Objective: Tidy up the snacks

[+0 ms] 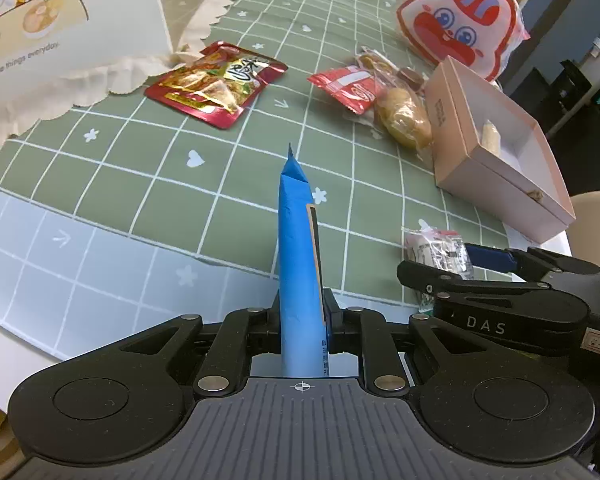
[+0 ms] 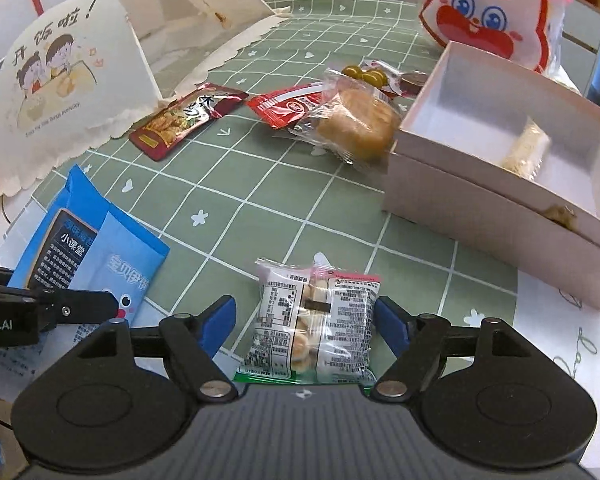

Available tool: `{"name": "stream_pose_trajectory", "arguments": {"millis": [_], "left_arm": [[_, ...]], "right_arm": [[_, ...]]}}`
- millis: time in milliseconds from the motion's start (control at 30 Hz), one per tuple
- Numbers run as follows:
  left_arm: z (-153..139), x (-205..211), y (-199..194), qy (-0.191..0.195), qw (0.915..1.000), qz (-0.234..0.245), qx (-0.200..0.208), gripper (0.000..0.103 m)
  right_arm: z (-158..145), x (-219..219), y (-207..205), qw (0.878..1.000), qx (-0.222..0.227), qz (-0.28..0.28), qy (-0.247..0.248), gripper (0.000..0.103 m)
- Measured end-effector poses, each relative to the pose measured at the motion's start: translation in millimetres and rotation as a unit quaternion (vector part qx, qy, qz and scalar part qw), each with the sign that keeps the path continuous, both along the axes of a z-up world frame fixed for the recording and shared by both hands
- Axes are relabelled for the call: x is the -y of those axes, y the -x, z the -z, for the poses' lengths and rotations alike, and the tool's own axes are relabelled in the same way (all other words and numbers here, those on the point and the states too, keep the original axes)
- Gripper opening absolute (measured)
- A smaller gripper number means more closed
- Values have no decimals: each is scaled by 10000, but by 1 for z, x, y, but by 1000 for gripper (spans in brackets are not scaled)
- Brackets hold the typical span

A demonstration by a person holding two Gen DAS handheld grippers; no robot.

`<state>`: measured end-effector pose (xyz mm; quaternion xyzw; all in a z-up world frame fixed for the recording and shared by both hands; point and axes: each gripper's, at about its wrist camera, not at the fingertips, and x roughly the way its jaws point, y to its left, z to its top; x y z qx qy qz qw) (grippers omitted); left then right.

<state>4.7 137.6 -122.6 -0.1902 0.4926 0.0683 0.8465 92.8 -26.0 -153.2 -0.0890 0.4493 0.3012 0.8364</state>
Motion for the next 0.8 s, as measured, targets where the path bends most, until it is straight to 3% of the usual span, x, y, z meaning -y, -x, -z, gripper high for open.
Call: {"name": "stream_pose_trajectory", "arguments": {"millis": [100, 367, 533, 800], "left_arm": [[2, -2, 1, 54, 10000, -3, 1, 21], [10, -2, -1, 172, 9996, 203, -70, 25], [8, 5, -4, 251, 9990, 356, -126, 21], [-2, 70, -7, 783, 9823, 1683, -251, 19]], "right_arm": [[0, 0, 2, 10000, 18, -65, 50, 77], [-3, 7, 11, 9996, 106, -212, 182, 54], [-16, 22, 21, 9995, 65, -304, 57, 51], [-48, 89, 40, 9997, 147, -26, -187, 51]]}}
